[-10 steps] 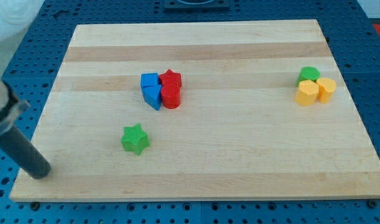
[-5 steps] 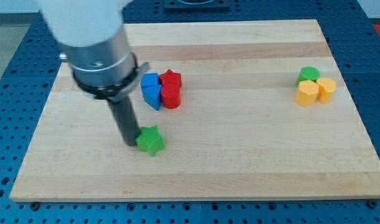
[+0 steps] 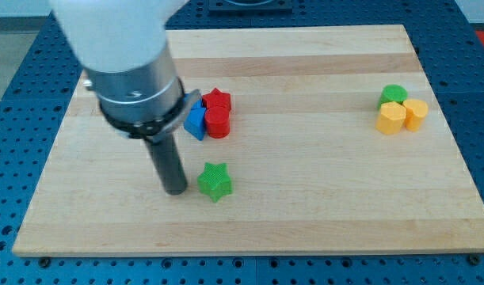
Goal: Slide green star towards center
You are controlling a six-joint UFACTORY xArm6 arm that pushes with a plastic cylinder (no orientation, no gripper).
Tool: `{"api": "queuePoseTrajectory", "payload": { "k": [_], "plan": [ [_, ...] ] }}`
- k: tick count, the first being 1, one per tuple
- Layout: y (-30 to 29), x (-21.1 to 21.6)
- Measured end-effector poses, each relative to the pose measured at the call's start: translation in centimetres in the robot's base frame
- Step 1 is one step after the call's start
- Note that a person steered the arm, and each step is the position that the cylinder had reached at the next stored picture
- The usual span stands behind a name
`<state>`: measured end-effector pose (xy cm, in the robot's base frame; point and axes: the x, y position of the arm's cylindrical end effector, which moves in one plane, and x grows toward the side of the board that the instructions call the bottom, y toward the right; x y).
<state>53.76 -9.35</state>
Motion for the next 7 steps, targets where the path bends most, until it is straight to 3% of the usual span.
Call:
{"api": "queuePoseTrajectory", "payload": {
  "k": [1, 3, 7],
  "plan": [
    [3.7, -0.1],
    [2.0, 0.8],
    [5.3, 1.3]
  ]
}}
